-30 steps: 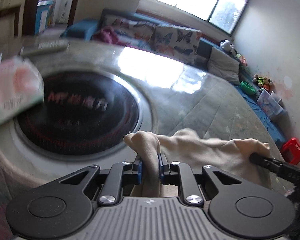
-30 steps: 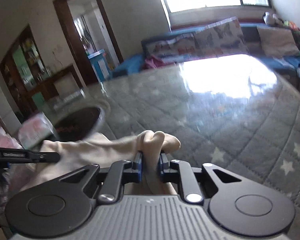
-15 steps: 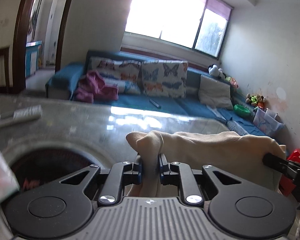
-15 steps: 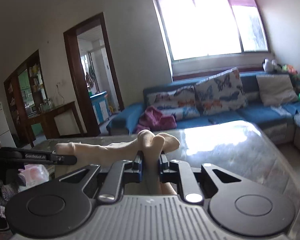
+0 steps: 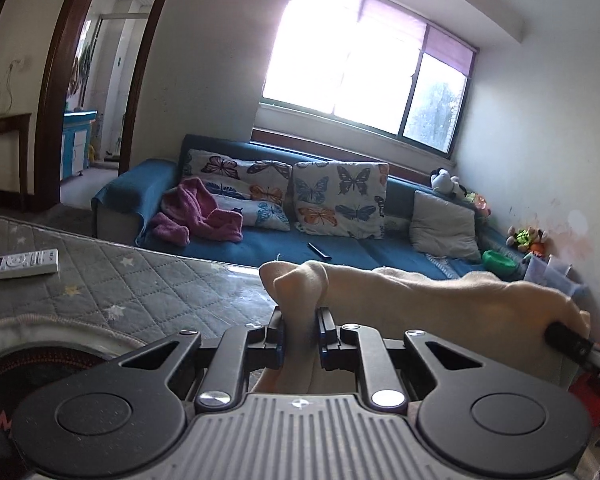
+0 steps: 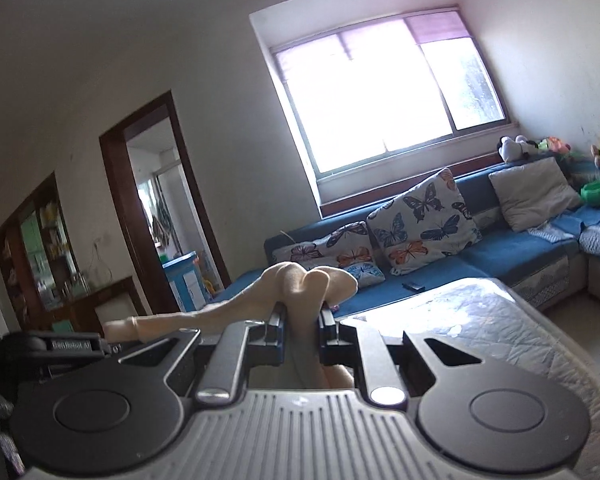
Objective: Fold clothes
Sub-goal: 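Lift the folded shirt with both grippers and hold it up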
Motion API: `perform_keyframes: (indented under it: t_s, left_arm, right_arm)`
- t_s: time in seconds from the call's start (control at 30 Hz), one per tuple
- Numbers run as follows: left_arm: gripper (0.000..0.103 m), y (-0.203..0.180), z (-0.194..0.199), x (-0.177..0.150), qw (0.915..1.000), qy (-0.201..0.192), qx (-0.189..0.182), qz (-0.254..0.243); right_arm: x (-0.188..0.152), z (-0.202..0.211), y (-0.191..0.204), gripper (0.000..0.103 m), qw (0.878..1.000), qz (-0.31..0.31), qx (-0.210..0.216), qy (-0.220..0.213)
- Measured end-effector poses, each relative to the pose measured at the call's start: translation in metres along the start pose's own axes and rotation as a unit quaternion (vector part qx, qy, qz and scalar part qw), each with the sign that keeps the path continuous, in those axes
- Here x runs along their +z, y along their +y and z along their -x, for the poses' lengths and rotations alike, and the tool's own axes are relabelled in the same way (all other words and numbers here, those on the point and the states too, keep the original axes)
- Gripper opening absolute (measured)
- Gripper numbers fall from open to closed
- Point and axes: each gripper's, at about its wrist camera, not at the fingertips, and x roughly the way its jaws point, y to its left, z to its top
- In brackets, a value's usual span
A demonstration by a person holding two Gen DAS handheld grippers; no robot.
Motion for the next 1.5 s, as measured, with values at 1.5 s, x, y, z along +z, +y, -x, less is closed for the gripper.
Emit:
perform_keyframes:
  t_s: [1.5]
  left_arm:
    - [0.017, -0.031, -0.029, -0.026, 0.9994, 0.014, 0.015, -0.027]
  right_arm:
    - [-0.021, 0.006, 0.001, 0.014, 0.998, 0.001, -0.049, -0.029]
